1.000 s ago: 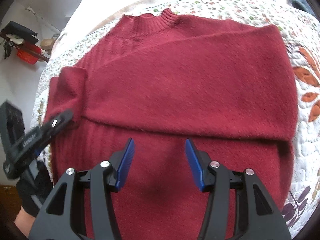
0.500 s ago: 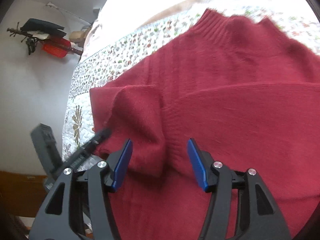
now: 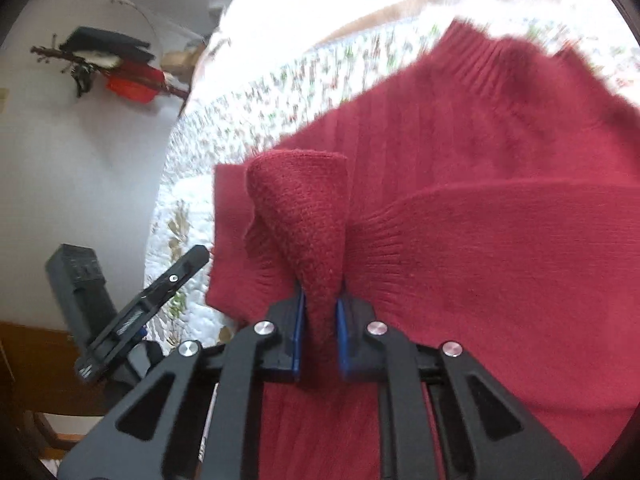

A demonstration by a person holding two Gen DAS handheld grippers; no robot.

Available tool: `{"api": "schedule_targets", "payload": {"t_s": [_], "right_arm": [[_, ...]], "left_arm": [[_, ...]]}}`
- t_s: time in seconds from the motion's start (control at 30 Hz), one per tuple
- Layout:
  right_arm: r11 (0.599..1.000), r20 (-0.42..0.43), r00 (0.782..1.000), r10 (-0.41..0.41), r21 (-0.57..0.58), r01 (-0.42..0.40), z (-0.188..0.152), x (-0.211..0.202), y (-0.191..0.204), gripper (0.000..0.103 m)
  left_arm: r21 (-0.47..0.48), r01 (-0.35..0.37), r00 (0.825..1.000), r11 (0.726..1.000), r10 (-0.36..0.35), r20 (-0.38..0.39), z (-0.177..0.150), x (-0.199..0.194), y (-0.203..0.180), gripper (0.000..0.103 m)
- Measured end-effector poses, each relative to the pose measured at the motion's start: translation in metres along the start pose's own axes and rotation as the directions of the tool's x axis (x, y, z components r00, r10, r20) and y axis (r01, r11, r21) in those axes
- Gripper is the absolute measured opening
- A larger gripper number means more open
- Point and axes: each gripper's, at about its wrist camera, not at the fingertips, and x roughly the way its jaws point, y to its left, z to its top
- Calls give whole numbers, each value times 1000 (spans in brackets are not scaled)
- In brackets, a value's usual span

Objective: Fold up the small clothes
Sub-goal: 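Fold the gripped sleeve across the sweater body with the left tool, then open the left tool and release the sleeve on the sweater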

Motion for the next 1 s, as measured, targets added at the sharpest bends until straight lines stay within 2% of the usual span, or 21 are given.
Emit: {"api": "schedule_targets", "payload": {"t_s": [0.1,0.27,0.37,0.47,0.57,0.67,0.73,0.77,0.83,0.9,0.97,1.0], "right_arm": [[999,45,998,-34,19,33,1,-35,-15,12],[989,62,991,-122,97,116,-2,-57,-57,12],[980,42,991,-126,157,118,-6,-49,-82,12],[971,8,986,-167,173,163,-10,-33,-99,14],[969,-3,985,-172,182,170,-14,-21,-106,16],[968,-8,984,-181,175,179,-15,-19,-101,17],[966,6,977,-213,152,210,-13,-26,-92,25],[961,19,969,-247,131,243,-12,-32,-87,31],[942,74,940,-333,62,329,-16,-48,-72,32],[927,110,921,-373,-7,376,-21,-57,-53,33],[919,120,919,-376,-75,386,-23,-58,-38,35],[917,103,926,-363,-138,374,-26,-52,-25,42]], "left_arm": [[57,8,1000,998,-8,3,2,1,-18,40],[144,17,999,989,-12,-33,-2,22,-51,41],[188,-13,997,982,25,-67,-11,42,-63,41],[218,-48,992,975,72,-102,-19,63,-66,41],[235,-65,990,970,92,-107,-23,71,-65,41],[231,-59,990,971,87,-115,-21,72,-65,41],[214,-50,989,976,78,-124,-18,71,-64,41],[202,-43,990,979,70,-126,-15,69,-63,41],[182,-33,991,983,56,-123,-12,60,-62,41],[164,-15,993,986,34,-112,-11,51,-61,42],[156,-4,994,988,21,-108,-10,44,-63,44],[158,2,994,988,15,-108,-11,42,-64,45]]}}
